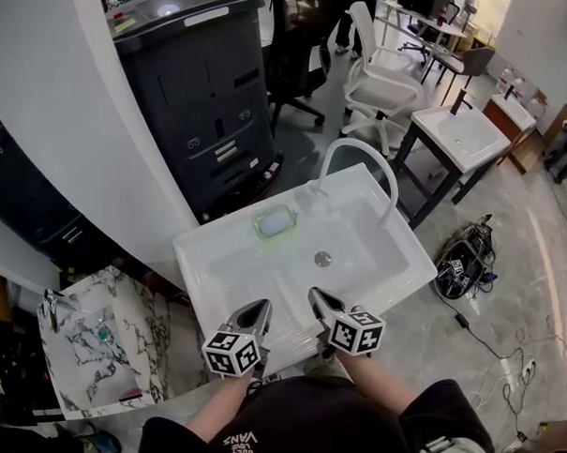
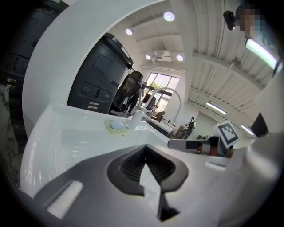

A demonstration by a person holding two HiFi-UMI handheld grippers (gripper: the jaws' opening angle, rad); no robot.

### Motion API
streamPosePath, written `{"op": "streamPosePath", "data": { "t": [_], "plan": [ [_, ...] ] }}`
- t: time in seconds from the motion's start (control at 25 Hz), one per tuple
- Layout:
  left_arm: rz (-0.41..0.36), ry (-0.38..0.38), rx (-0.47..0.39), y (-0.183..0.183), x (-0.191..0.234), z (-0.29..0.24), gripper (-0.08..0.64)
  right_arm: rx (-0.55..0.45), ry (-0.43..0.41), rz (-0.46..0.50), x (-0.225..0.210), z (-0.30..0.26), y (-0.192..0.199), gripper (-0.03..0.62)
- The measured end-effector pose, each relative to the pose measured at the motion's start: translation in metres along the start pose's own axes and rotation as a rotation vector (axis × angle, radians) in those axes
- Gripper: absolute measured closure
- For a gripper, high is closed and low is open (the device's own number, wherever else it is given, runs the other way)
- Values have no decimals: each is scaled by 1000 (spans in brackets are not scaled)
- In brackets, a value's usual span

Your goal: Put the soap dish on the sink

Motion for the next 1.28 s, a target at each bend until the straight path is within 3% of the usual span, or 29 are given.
{"op": "streamPosePath", "data": {
  "t": [0.84,1.28],
  "plan": [
    [-36,23,10,16,9,55,508,-47,66,-3,27,27,46,591],
    [-6,17,4,21,18,66,508,-51,86,1,30,26,52,591]
  ]
}}
Point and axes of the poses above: the fingertips, and each gripper's own axes: z backward along the fingers, x to its left, y out of its underside, the point moved 8 cm from there along z, backward along the fingers, and after that the axes turned 11 degrees about -z, right-handed, at the moved point
